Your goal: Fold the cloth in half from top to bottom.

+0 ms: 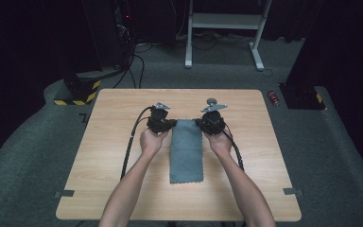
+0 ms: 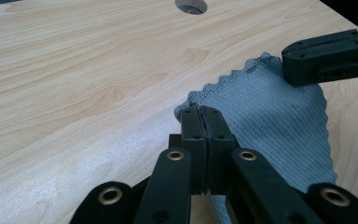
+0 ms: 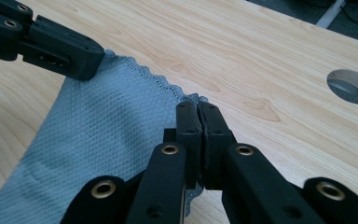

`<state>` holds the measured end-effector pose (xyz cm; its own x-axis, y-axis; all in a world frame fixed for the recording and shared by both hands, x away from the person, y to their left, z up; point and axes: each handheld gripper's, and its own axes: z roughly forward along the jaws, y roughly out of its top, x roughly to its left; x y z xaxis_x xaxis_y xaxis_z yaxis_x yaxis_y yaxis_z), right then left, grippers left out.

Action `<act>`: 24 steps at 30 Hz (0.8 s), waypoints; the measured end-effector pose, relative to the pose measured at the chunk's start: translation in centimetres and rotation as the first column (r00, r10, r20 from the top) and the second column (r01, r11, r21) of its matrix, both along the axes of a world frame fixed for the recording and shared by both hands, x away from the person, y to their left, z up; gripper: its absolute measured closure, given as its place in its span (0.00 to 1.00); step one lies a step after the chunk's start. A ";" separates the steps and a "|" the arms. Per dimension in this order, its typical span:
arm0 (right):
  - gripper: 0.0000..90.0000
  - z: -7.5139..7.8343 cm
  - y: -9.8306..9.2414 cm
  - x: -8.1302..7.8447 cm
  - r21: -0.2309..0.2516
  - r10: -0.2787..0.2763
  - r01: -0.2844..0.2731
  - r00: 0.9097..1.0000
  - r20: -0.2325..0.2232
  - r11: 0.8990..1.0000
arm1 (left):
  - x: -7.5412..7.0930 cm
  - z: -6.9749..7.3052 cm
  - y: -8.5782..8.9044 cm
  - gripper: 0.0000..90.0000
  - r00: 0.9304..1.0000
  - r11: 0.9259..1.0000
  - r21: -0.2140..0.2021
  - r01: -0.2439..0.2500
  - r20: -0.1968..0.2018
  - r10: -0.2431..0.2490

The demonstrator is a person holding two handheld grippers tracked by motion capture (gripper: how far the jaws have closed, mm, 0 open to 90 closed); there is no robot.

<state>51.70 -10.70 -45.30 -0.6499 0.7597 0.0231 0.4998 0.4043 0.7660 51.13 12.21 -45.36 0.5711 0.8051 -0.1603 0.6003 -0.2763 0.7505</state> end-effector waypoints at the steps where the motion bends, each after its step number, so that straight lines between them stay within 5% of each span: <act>1: 0.98 0.0 0.0 -0.1 0.001 0.002 -0.002 1.000 0.002 1.000 | -0.2 0.0 0.0 0.99 1.000 1.000 -0.001 0.002 0.001 -0.002; 24: 0.98 -2.3 -1.0 -3.7 0.031 0.076 -0.075 0.997 -0.028 0.997 | -3.7 -2.0 -0.1 0.99 0.994 0.994 0.036 0.102 -0.028 -0.101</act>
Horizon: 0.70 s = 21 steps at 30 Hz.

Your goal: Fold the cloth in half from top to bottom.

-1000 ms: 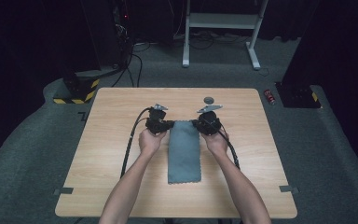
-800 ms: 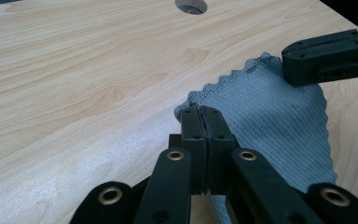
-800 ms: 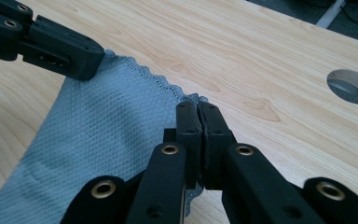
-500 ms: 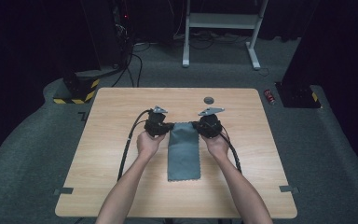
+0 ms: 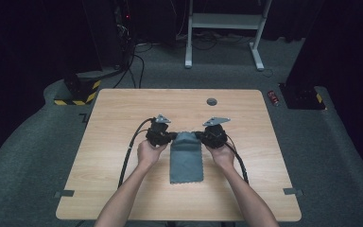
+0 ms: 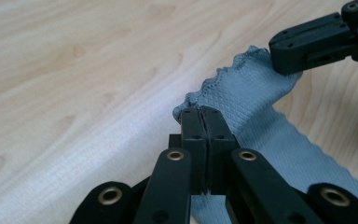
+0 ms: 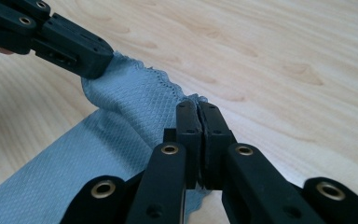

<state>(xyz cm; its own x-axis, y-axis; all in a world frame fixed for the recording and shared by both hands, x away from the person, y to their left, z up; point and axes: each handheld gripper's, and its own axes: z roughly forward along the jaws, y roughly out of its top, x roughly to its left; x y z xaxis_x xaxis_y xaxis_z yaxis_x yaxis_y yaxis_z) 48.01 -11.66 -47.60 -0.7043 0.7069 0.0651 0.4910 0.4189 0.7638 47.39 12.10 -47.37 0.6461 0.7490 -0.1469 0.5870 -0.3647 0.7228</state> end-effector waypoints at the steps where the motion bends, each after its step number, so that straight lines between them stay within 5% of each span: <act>1: 0.98 -0.1 0.0 -0.1 0.002 0.003 -0.003 1.000 -0.002 1.000 | -0.2 -0.2 0.0 0.99 1.000 1.000 0.011 0.006 0.001 -0.006; 21: 0.98 -1.1 -0.4 -2.1 0.039 0.034 -0.033 0.999 -0.031 0.999 | -1.9 -0.7 0.2 0.99 1.000 1.000 -0.007 0.016 0.000 -0.016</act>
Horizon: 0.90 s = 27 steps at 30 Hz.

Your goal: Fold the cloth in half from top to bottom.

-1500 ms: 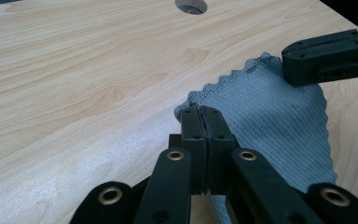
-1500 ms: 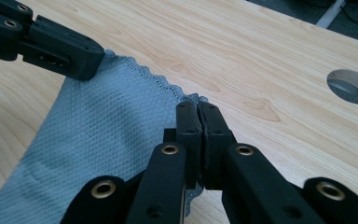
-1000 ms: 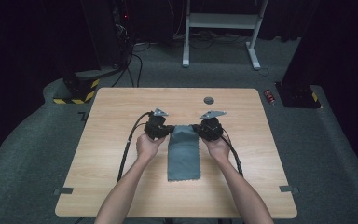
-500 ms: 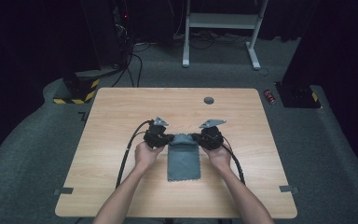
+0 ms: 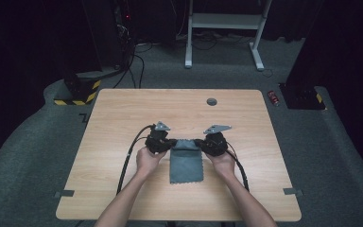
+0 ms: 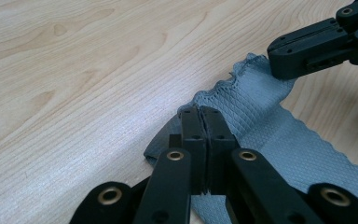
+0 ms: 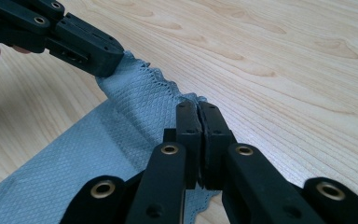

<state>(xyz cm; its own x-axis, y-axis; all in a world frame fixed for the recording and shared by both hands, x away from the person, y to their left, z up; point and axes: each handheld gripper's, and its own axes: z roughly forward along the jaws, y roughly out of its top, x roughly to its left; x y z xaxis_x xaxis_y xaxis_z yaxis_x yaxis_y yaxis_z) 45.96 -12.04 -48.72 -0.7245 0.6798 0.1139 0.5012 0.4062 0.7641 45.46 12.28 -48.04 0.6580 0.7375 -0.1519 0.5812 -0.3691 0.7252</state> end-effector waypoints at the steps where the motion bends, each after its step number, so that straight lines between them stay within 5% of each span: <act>1: 0.98 0.1 0.0 -0.1 -0.001 0.002 -0.002 1.000 0.002 1.000 | -0.1 0.0 0.0 0.99 1.000 1.000 -0.003 -0.002 -0.001 0.002; 27: 0.98 0.1 -0.7 -1.9 0.019 0.024 -0.025 1.000 0.006 1.000 | -2.4 -0.4 0.4 0.99 1.000 0.998 -0.058 0.010 0.023 -0.009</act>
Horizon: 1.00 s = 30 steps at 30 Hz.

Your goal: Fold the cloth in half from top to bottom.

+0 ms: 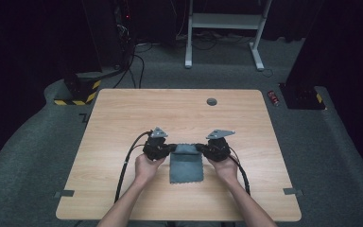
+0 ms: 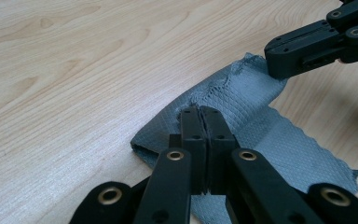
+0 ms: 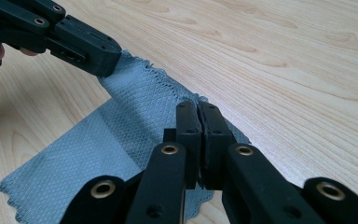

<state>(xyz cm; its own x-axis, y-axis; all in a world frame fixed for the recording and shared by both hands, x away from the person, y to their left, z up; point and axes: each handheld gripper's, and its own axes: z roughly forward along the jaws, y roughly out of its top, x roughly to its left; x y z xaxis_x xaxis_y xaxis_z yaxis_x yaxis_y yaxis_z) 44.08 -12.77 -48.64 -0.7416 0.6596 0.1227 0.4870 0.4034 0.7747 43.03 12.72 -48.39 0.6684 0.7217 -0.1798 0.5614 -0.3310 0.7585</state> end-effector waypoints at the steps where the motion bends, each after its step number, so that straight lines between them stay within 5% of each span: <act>1: 0.98 0.0 0.0 -0.1 -0.002 0.004 -0.004 1.000 0.002 1.000 | -0.1 0.0 0.0 0.99 1.000 1.000 -0.001 -0.001 -0.001 0.001; 30: 0.98 0.3 -0.3 -1.8 0.021 0.035 -0.035 0.999 0.012 0.999 | -1.9 0.4 0.4 0.99 0.999 0.999 -0.019 0.034 0.030 -0.033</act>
<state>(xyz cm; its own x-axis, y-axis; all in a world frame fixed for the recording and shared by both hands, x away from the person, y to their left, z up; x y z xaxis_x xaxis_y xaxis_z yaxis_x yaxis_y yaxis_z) 42.28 -13.11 -48.37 -0.7658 0.6303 0.1274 0.4634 0.4035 0.7889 41.17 13.17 -47.99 0.6974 0.6954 -0.1736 0.5277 -0.3343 0.7809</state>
